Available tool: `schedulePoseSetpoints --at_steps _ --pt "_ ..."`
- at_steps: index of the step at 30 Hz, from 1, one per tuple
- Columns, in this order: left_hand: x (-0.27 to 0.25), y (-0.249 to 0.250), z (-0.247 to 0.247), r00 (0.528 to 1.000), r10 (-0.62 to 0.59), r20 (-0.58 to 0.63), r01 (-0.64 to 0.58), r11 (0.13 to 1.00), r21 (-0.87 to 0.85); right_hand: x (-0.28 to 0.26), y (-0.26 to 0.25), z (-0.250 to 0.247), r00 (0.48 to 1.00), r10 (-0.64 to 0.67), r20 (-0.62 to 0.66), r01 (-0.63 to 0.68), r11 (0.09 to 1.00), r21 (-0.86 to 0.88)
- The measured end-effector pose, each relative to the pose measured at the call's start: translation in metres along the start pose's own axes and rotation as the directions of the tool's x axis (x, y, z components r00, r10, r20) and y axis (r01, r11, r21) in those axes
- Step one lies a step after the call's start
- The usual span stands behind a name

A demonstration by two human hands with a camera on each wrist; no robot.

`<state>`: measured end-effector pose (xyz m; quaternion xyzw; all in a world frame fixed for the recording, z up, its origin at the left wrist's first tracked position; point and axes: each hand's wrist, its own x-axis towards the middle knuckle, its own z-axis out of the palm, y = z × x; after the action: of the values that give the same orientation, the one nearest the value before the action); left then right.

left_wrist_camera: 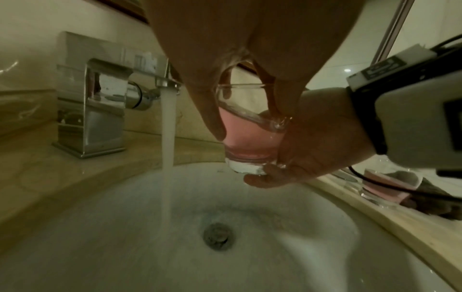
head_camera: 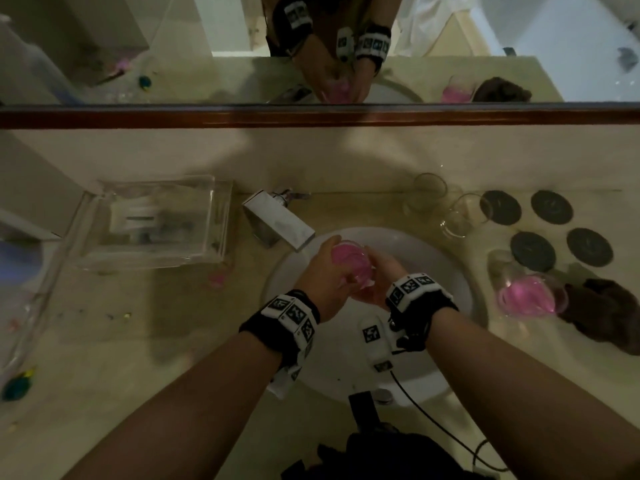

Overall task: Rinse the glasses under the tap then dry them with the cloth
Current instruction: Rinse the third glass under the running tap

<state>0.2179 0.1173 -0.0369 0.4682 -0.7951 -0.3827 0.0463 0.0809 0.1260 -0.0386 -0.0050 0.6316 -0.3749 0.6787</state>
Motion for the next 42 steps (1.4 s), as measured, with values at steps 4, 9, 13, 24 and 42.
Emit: schedulePoseSetpoints --at_steps 4,9,13,24,42 --pt "-0.004 -0.013 0.008 0.997 0.022 -0.073 -0.012 0.990 0.140 0.013 0.010 0.009 1.000 0.013 -0.022 -0.014 0.999 -0.039" --pt "-0.004 -0.026 0.010 1.000 0.014 0.023 -0.019 0.981 0.195 0.028 0.019 0.018 0.997 0.071 -0.037 -0.071 0.997 -0.013" --pt "-0.001 -0.039 0.011 0.994 -0.036 0.103 0.026 0.995 0.098 0.035 0.019 0.029 0.995 0.093 -0.046 -0.091 0.995 0.044" --pt "0.010 -0.056 0.011 0.997 -0.060 0.043 0.056 0.995 0.082 0.057 0.021 0.026 0.985 0.167 -0.038 -0.164 0.983 0.084" --pt "0.013 -0.064 0.011 0.997 -0.051 0.058 0.051 0.999 0.004 0.076 0.025 0.026 0.991 0.133 0.011 -0.134 0.988 0.078"
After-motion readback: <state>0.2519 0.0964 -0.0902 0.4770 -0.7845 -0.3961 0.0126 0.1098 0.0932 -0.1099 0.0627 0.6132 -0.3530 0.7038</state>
